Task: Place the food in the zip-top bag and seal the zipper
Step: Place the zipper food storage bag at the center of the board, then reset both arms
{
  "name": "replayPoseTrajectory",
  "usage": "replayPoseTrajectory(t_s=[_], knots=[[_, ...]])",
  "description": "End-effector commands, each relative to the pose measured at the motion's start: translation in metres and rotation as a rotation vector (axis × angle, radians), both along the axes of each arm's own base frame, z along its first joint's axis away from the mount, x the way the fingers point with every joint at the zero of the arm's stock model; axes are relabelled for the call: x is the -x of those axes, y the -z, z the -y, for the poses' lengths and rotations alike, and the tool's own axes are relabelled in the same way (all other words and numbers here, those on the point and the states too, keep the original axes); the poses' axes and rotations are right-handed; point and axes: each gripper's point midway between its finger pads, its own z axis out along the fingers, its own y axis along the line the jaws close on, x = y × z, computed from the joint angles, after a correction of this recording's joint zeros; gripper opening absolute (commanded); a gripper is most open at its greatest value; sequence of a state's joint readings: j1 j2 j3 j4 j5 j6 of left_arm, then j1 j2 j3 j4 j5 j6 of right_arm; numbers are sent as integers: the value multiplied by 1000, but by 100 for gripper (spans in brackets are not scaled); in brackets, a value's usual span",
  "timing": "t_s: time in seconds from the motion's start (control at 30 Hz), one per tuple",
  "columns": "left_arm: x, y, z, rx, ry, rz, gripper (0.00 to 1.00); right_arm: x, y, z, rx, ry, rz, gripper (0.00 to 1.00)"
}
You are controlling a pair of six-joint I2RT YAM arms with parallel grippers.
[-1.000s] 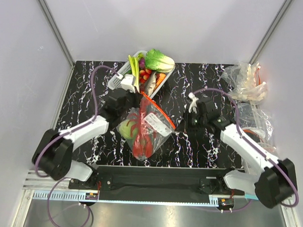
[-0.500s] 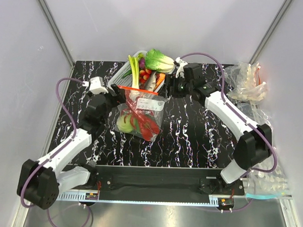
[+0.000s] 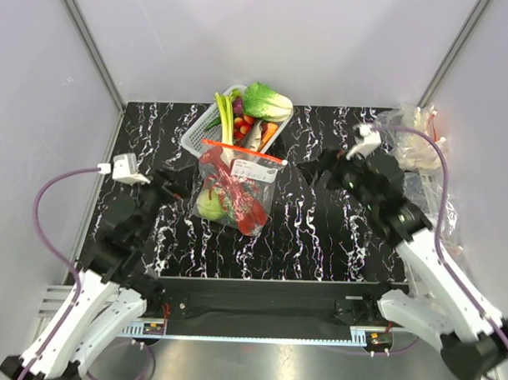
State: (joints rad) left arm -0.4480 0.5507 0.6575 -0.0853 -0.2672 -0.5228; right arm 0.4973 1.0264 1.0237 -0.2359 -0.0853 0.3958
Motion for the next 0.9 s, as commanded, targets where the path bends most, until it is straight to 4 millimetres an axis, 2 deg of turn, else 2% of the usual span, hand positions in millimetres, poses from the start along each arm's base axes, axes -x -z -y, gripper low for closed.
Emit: replayPoseTrajectory(t_s=[0.0,0.17,0.2,0.27,0.3,0.5,0.7,0.87], knots=[[25,19,12,-1,116,-68,99,14,-16,29,-49,120,87,100],[56,22,-1,-143,157,-127,99,42,1,63,-2,200,81,100],[62,20,-3,-153,162,-120,99,43,10,68,8,225,67,100],[70,27,-5,-186,180,-135,99,51,14,76,4,245,61,100],[73,26,-5,-195,189,-121,99,52,23,79,9,262,44,100],[77,49,-10,-268,196,-124,99,61,24,81,-58,272,47,100],[82,41,-10,-253,207,-73,99,62,29,84,-56,289,22,100],[82,45,-6,-267,227,-86,99,62,31,83,-39,282,9,100]])
